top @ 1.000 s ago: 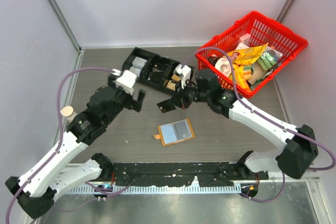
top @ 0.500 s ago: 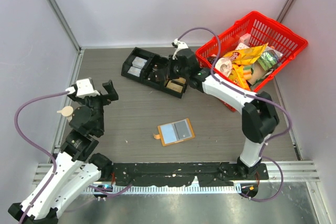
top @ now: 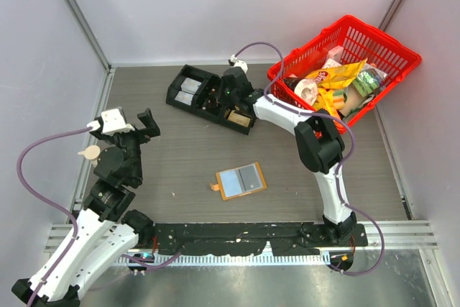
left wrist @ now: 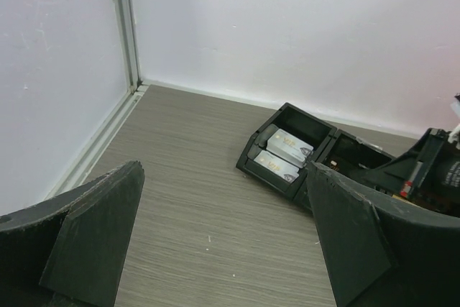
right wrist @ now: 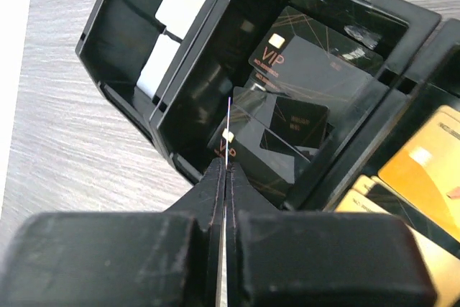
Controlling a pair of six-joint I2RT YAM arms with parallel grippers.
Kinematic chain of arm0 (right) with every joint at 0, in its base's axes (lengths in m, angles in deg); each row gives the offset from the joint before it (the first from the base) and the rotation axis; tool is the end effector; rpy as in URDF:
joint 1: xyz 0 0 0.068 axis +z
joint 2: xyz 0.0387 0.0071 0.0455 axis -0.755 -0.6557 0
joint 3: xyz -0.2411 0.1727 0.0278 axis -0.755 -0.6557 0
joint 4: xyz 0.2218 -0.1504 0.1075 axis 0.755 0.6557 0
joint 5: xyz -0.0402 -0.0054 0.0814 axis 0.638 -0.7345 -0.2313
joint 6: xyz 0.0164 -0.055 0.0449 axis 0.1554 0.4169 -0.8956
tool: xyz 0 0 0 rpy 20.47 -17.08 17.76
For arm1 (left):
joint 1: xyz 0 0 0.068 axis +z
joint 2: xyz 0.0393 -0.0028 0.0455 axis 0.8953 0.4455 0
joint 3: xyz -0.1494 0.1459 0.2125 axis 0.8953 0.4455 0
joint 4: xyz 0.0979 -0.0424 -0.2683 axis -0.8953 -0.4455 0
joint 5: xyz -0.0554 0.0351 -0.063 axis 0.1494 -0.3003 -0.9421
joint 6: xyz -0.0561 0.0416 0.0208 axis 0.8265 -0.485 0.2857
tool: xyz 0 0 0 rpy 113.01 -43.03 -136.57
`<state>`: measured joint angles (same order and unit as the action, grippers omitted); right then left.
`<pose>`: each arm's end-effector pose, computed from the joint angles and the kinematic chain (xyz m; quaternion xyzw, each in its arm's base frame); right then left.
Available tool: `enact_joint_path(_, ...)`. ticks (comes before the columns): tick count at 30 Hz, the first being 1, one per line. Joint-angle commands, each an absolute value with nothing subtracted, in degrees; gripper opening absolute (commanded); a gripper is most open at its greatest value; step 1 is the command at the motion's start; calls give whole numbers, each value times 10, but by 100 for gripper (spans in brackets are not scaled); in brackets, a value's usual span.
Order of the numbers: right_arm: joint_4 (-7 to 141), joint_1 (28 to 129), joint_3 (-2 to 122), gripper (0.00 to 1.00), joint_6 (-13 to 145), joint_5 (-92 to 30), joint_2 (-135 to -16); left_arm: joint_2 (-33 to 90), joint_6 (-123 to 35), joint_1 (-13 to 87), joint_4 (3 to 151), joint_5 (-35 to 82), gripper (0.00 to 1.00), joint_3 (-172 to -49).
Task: Take the credit cards out of the card holder
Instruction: Place the credit card in the storage box.
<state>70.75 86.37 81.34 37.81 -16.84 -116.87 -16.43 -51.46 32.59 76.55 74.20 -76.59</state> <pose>0.4532 0.3377 0.2288 0.0080 0.8636 0.2580 0.4330 0.1510 -0.0427 0.3761 -0.1265 0.6522 0.0136 0.7473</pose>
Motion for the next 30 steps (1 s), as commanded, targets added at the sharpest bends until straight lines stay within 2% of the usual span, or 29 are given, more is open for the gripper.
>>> enact_joint_path(1,685,868,874,1,341,-156,-1209,-175,-522,332,808,752,100,-762)
enact_joint_path(8,702,869,924,5,324,-142,-1255,-177,-521,336,809,746,100,-760)
enact_joint_path(11,705,870,921,13,339,-143,-1255,-175,-520,337,809,743,100,-759)
enact_joint_path(14,714,872,912,16,349,-141,-1243,-174,-519,338,809,740,100,-758)
enact_joint_path(25,731,884,829,45,422,-103,-1133,-155,-513,337,801,713,100,-761)
enact_joint_path(30,734,887,774,64,441,-107,-1048,-133,-496,337,778,665,100,-774)
